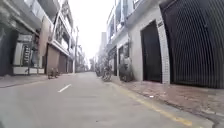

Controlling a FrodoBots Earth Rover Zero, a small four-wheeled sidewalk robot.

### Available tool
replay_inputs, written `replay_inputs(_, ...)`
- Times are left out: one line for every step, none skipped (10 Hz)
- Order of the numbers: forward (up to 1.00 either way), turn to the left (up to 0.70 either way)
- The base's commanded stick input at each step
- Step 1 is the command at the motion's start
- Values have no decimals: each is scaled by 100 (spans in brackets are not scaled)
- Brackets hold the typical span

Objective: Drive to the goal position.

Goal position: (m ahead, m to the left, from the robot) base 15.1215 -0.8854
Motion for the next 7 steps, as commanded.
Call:
replay_inputs(46,0)
replay_inputs(46,0)
replay_inputs(46,0)
replay_inputs(46,0)
replay_inputs(46,0)
replay_inputs(46,0)
replay_inputs(46,0)
